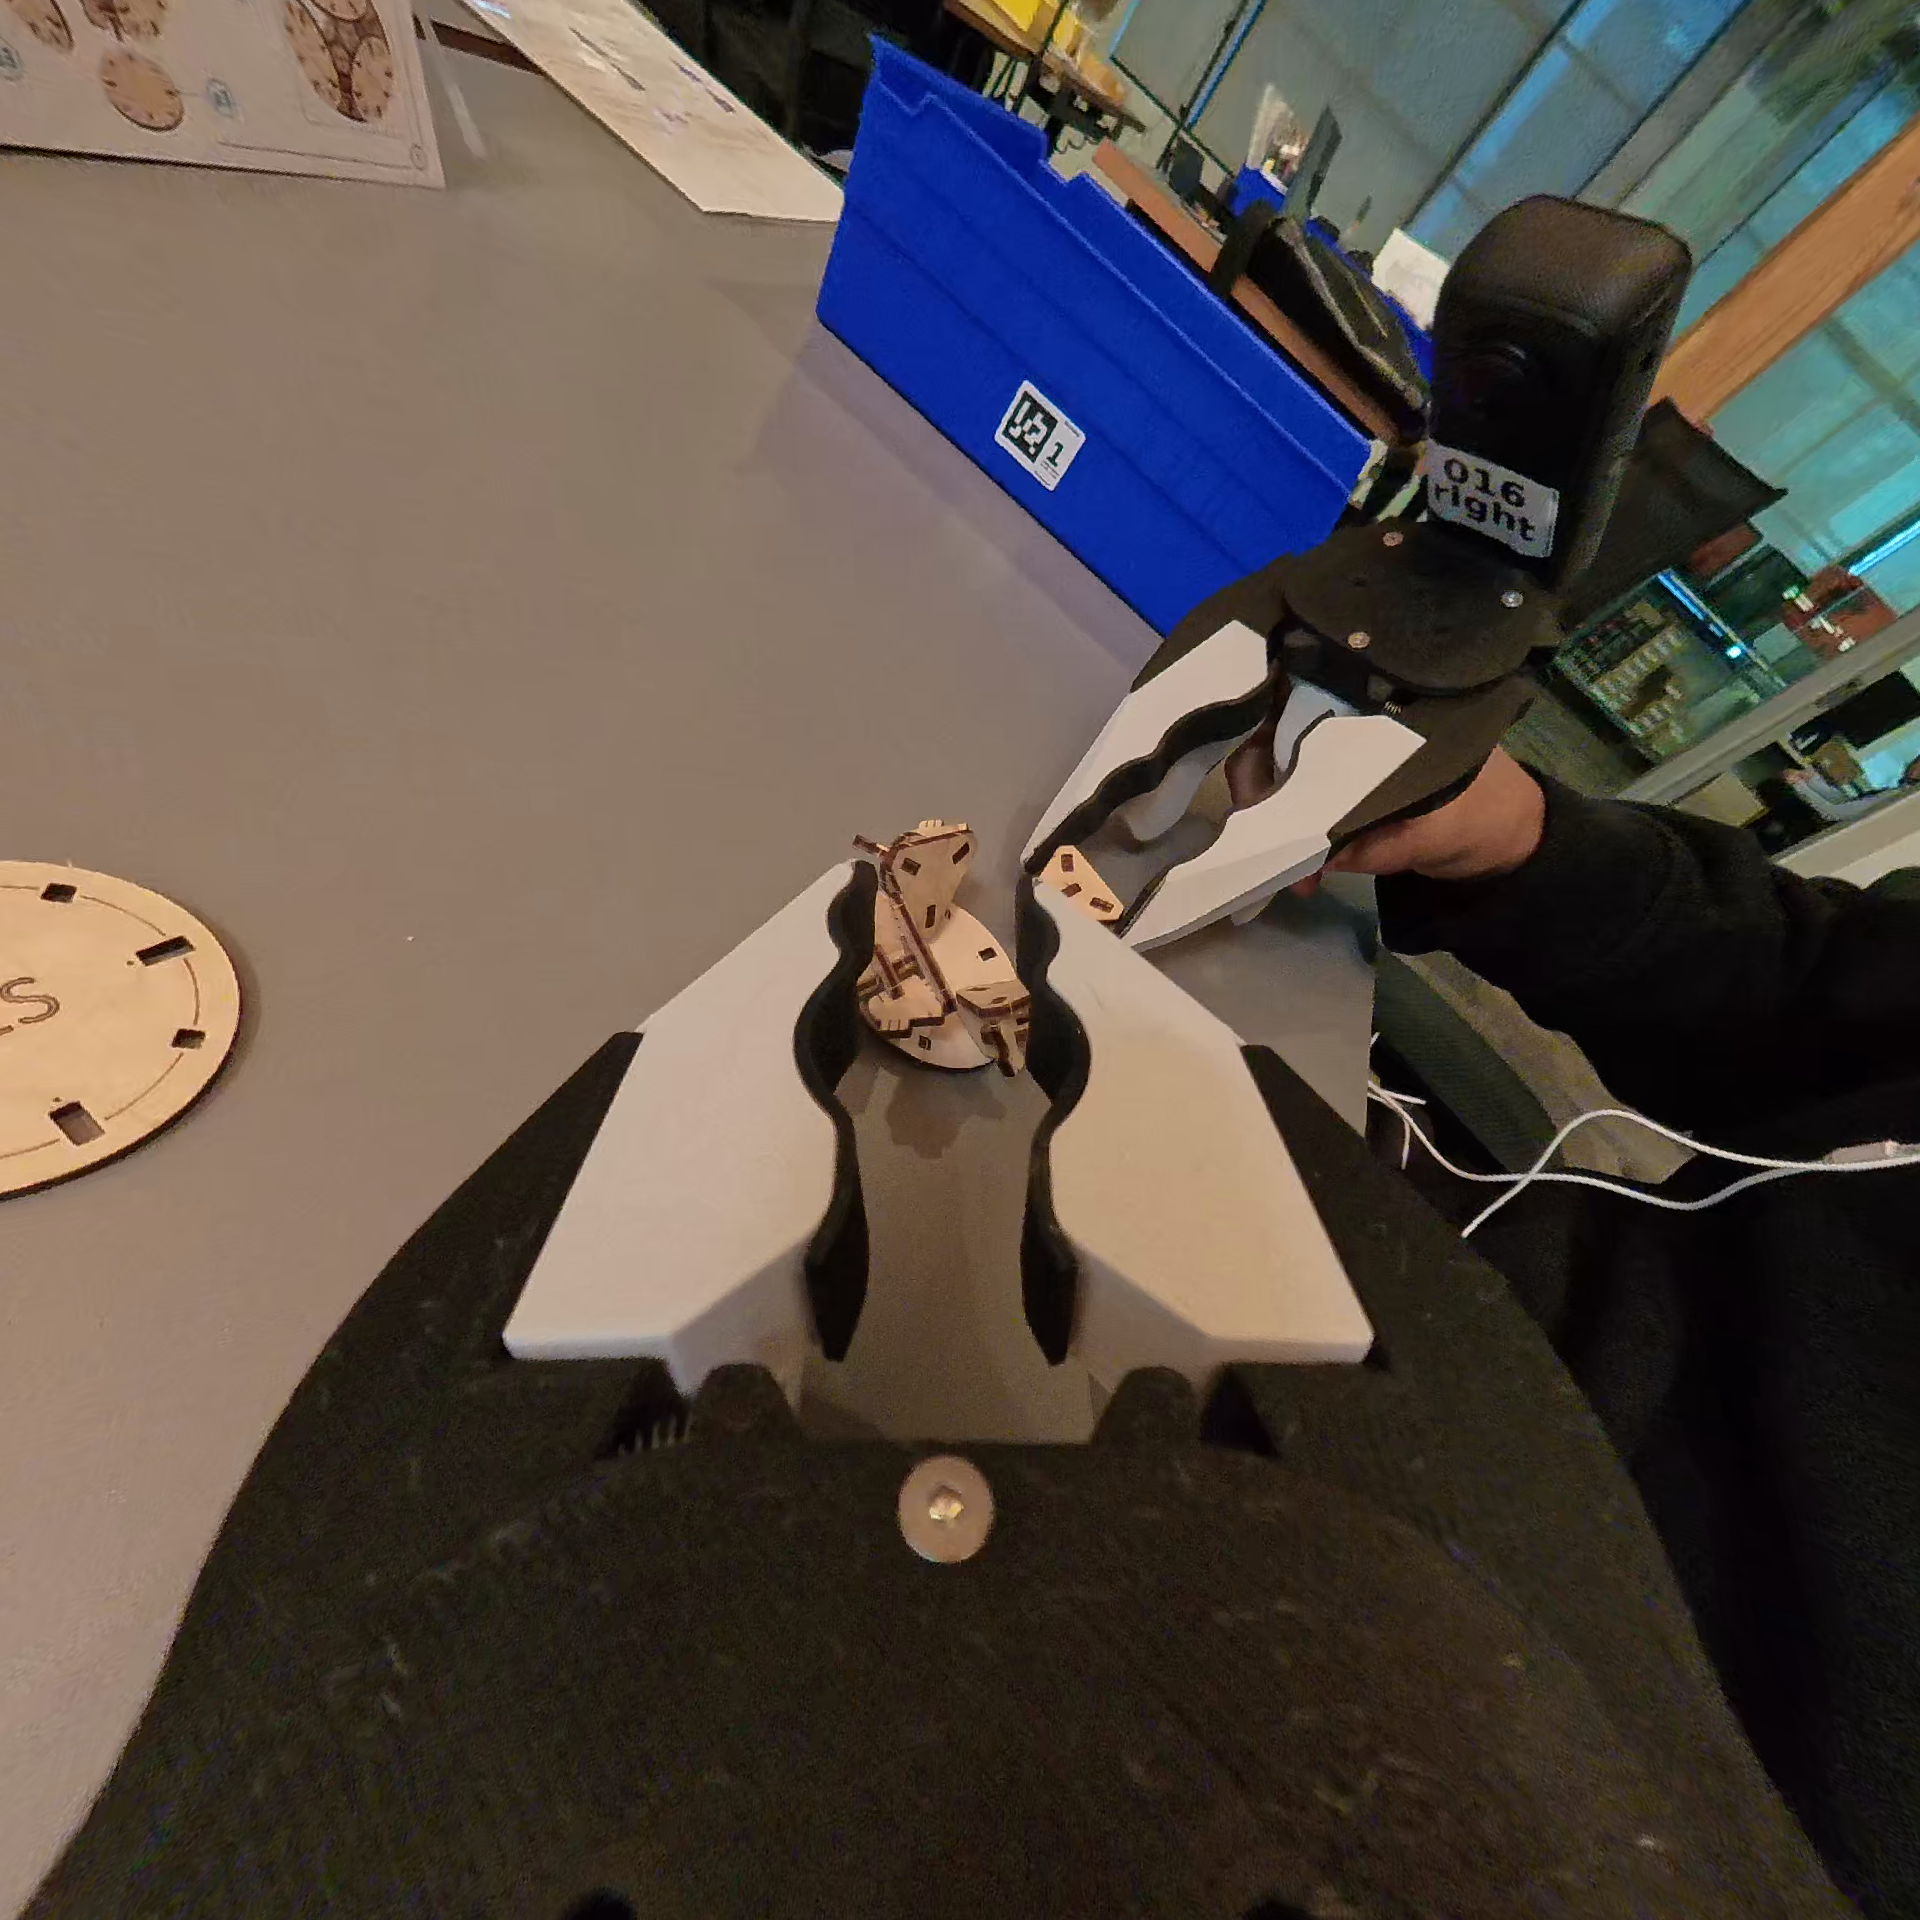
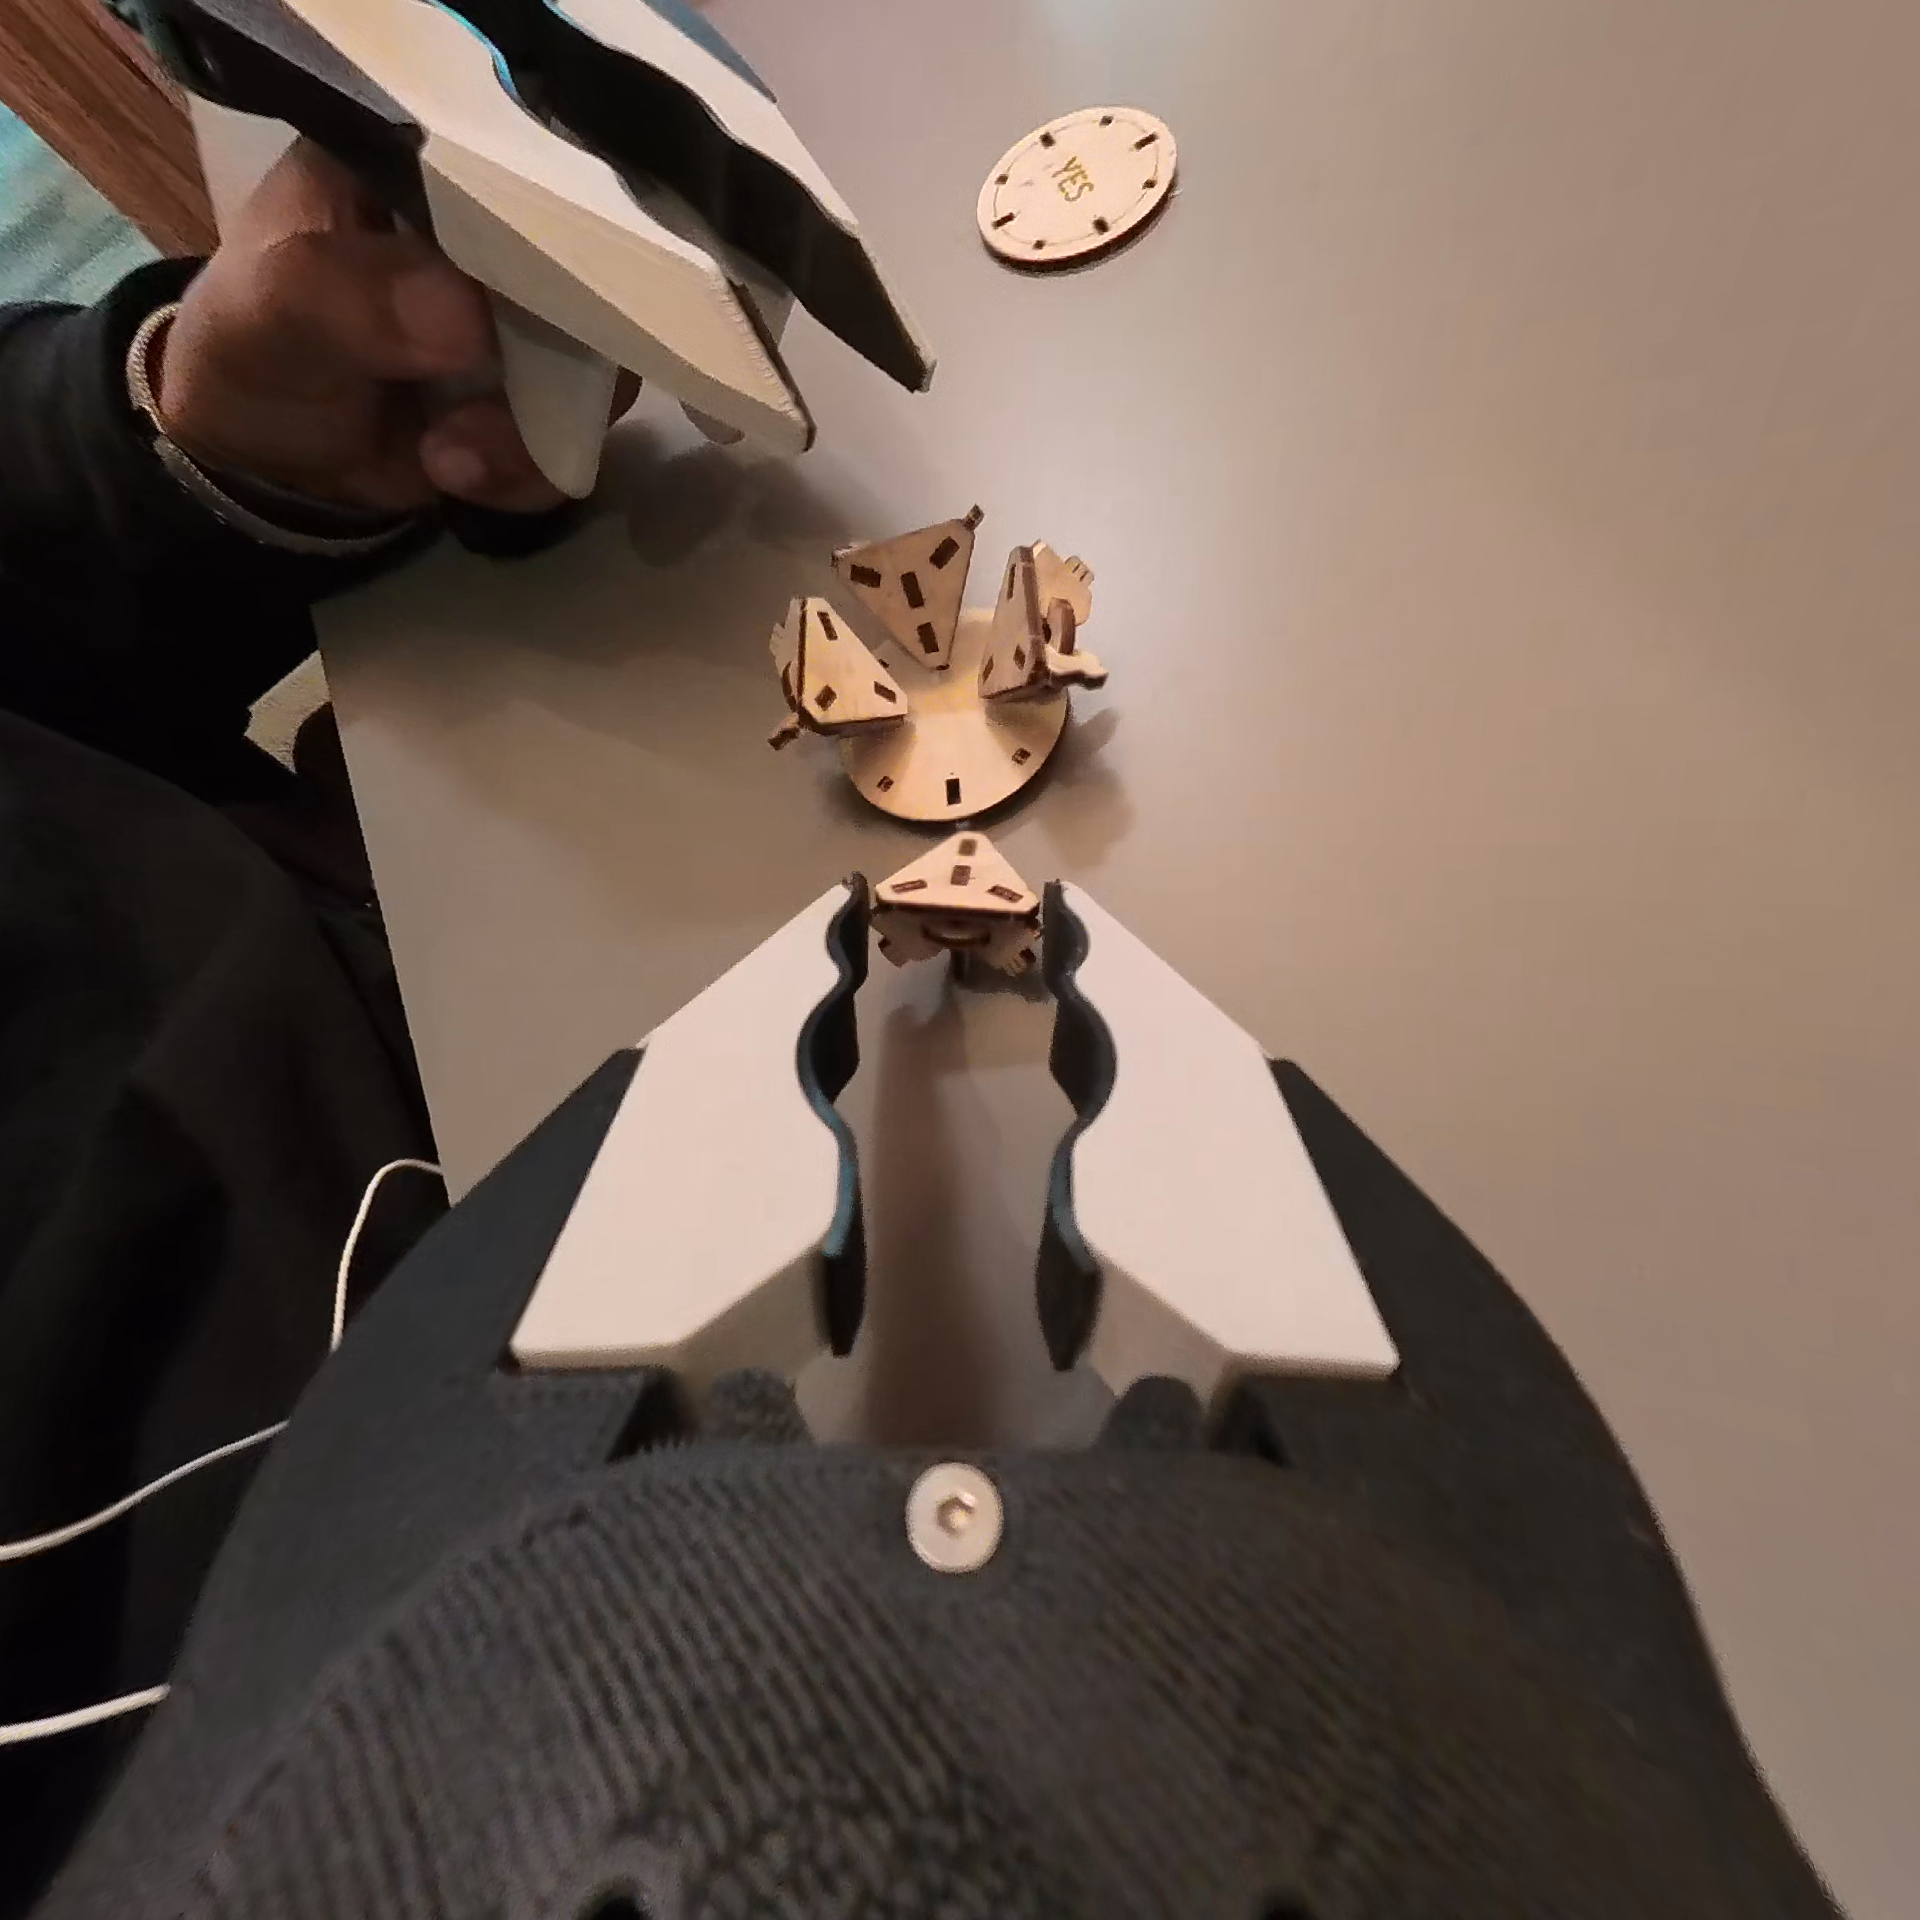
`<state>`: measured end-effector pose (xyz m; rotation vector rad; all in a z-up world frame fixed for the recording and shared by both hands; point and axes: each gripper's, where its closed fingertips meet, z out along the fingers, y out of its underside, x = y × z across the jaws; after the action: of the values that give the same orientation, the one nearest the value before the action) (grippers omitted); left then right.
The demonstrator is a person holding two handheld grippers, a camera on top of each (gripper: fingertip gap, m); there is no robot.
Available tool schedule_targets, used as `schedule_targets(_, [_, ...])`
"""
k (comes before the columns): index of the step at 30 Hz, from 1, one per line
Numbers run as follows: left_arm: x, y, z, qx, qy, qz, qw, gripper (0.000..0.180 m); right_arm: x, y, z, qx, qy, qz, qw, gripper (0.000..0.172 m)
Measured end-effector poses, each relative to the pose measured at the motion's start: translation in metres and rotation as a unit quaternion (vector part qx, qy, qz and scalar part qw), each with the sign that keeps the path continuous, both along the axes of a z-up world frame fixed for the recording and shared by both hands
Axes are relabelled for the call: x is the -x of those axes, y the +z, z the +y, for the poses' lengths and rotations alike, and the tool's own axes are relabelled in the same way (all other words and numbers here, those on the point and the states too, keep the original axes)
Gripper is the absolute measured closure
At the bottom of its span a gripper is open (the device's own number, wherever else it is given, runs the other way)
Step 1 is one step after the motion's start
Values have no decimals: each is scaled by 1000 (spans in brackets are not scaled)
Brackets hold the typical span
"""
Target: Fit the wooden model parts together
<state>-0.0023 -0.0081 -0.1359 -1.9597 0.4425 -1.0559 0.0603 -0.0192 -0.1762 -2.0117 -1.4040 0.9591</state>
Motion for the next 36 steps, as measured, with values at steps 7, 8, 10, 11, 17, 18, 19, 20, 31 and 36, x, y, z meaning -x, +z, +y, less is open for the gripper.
schedule_targets(7, [2,-1,2,7,7,0,1000,156,11,9,-1,-62,23,-40,997,140])
schedule_targets(8, [2,-2,2,9,8,0,1000,155,13,9,-1,-72,30,-46,996,140])
schedule_targets(10, [3,-3,3,14,11,0,1000,155,18,11,-2,-88,39,-50,994,140])
schedule_targets(11, [3,-4,4,16,13,0,1000,155,20,11,-2,-90,42,-49,994,140])
schedule_targets(17, [4,-14,7,58,20,-1,998,161,28,7,0,-69,46,-39,996,140])
schedule_targets(18, [5,-15,7,62,22,0,998,163,28,7,1,-67,45,-36,996,140])
schedule_targets(19, [6,-16,8,64,24,0,998,164,28,7,1,-66,45,-37,996,140])
schedule_targets(20, [6,-16,8,65,25,0,998,165,28,7,2,-66,45,-37,996,140])
schedule_targets(31, [2,-22,5,93,10,-3,996,169,26,6,2,-64,63,-67,994,140])
schedule_targets(36, [-3,-22,0,100,-9,-10,995,178,27,5,-1,-77,71,-84,991,140])
